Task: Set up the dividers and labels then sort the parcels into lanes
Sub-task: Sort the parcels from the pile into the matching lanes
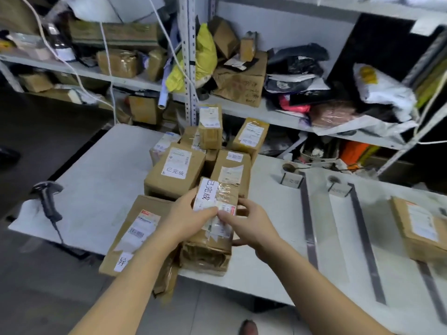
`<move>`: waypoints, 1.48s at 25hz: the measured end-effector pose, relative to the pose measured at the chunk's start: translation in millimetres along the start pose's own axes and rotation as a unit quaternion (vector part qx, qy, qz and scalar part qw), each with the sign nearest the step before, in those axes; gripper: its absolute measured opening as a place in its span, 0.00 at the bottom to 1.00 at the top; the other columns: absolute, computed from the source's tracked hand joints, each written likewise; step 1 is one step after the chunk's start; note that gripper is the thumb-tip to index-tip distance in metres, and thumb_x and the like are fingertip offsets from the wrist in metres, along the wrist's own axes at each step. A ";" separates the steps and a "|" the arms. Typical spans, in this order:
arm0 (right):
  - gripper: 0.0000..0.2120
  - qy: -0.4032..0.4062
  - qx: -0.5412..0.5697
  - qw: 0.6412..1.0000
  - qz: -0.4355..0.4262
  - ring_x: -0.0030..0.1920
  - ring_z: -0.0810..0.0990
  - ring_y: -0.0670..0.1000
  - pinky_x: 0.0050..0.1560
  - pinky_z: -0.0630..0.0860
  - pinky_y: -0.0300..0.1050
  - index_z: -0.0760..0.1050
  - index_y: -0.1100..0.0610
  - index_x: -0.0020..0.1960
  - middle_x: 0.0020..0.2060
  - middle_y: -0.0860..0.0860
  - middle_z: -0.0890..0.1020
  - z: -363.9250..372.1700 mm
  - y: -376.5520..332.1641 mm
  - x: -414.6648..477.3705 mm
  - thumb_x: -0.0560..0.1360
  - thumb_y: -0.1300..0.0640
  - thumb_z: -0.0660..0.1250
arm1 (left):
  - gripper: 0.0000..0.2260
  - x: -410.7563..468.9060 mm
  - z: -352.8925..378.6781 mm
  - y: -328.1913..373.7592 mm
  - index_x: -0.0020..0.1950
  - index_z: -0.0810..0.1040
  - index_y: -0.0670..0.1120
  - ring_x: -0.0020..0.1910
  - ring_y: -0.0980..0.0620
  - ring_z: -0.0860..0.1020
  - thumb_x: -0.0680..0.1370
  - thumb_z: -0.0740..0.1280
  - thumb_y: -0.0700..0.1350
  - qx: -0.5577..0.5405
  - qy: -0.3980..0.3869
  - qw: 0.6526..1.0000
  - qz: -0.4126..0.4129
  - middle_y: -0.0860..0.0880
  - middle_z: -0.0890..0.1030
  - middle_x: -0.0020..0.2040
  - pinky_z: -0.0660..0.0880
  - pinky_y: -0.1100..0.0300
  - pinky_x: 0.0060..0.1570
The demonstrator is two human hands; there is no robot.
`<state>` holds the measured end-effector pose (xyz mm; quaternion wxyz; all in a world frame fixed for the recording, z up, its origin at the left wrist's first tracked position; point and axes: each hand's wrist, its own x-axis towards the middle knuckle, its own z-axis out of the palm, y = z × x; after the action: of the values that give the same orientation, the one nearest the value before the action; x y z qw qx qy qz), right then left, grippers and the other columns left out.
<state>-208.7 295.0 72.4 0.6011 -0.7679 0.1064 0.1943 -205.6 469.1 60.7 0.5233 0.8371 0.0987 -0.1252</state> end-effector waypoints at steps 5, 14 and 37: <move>0.17 0.041 0.050 0.997 -0.046 0.49 0.86 0.46 0.44 0.86 0.50 0.77 0.45 0.63 0.54 0.45 0.84 -21.8 -11.2 -21.2 0.76 0.53 0.74 | 0.20 4.0 10.5 31.7 0.62 0.72 0.71 0.53 0.58 0.80 0.73 0.73 0.59 0.037 0.022 0.998 0.055 0.64 0.81 0.53 0.79 0.49 0.55; 0.25 0.151 0.109 0.981 -0.059 0.55 0.85 0.48 0.41 0.85 0.44 0.74 0.41 0.69 0.58 0.46 0.84 -113.3 13.8 -54.9 0.74 0.50 0.76 | 0.25 5.3 101.0 90.4 0.64 0.68 0.62 0.55 0.52 0.80 0.71 0.75 0.61 0.022 -0.032 0.995 0.089 0.59 0.80 0.55 0.80 0.46 0.54; 0.19 0.184 0.146 0.972 -0.005 0.48 0.88 0.47 0.42 0.84 0.45 0.78 0.47 0.66 0.53 0.46 0.87 -488.6 140.1 -113.3 0.76 0.55 0.73 | 0.20 -33.9 455.2 255.9 0.62 0.73 0.63 0.50 0.53 0.84 0.73 0.75 0.55 0.022 -0.154 0.985 0.078 0.60 0.80 0.54 0.84 0.47 0.48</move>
<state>-283.1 -219.9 95.8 0.6776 -0.6951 0.2383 0.0286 -210.4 -52.9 97.5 0.5217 0.8244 -0.0512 -0.2133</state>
